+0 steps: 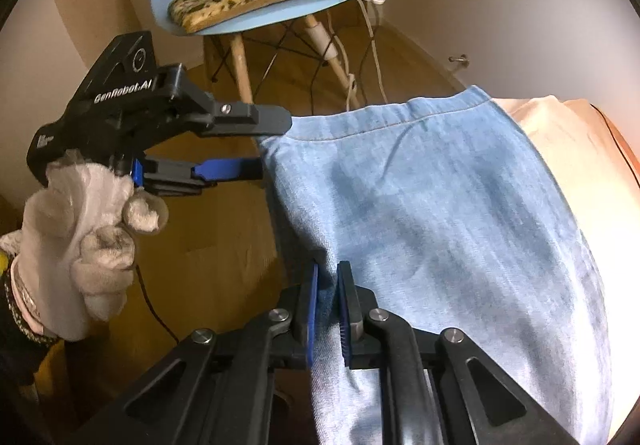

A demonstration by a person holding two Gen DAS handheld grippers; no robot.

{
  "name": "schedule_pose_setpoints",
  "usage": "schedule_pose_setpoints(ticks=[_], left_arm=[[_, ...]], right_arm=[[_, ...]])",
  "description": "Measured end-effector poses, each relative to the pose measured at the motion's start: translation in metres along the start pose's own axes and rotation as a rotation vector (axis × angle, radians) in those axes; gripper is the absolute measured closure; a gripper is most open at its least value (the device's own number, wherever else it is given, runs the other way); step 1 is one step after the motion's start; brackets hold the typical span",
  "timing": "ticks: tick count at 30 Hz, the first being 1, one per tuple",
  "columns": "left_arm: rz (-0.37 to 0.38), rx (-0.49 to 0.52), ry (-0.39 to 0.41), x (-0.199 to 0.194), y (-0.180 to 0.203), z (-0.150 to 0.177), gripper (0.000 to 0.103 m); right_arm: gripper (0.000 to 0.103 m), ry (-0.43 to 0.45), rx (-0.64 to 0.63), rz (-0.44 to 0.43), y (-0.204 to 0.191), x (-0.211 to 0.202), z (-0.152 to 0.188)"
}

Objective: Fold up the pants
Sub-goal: 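Close the right gripper on the jeans' edge while the left gripper grasps beside it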

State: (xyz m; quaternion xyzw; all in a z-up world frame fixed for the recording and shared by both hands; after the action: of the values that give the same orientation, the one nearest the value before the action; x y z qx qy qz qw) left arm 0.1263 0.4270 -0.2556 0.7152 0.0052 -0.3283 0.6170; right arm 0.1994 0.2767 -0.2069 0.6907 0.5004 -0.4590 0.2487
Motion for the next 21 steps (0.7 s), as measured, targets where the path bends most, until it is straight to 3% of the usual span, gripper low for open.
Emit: schedule_pose_setpoints(ticks=[12,15,17,18,20,21], left_arm=[[-0.025,0.076,0.063,0.006,0.019,0.002,0.037],[-0.056,0.102,0.075,0.013,0.021,-0.001,0.037],[-0.091,0.141,0.095,0.018,0.023,-0.002,0.038],[-0.095,0.156,0.103,0.020,0.024,-0.001,0.044],[-0.103,0.201,0.120,0.022,0.027,0.001,0.055],[-0.100,0.227,0.130,0.022,0.029,0.003,0.067]], right_arm=[[0.095,0.016,0.025,-0.041,0.010,-0.004,0.008],[0.089,0.019,0.026,-0.076,0.008,-0.004,0.009],[0.075,0.018,0.040,-0.110,0.008,-0.005,0.010],[0.067,0.021,0.047,-0.116,0.010,-0.009,0.011],[0.067,0.036,0.053,-0.120,0.015,-0.018,0.013],[0.066,0.045,0.058,-0.121,0.019,-0.024,0.014]])
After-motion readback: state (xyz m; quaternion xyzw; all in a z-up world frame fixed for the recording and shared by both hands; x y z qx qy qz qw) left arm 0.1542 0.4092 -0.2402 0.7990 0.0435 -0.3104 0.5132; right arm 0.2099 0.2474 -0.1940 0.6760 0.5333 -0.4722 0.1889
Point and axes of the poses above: each gripper's, at about its wrist camera, not at the fingertips, and x roughly the way its jaws point, y to its right, z to its underside, the point moved 5 cm from there along x, roughly the way its jaws point, and after that the axes turned 12 degrees about -x, right-handed, at the moved point
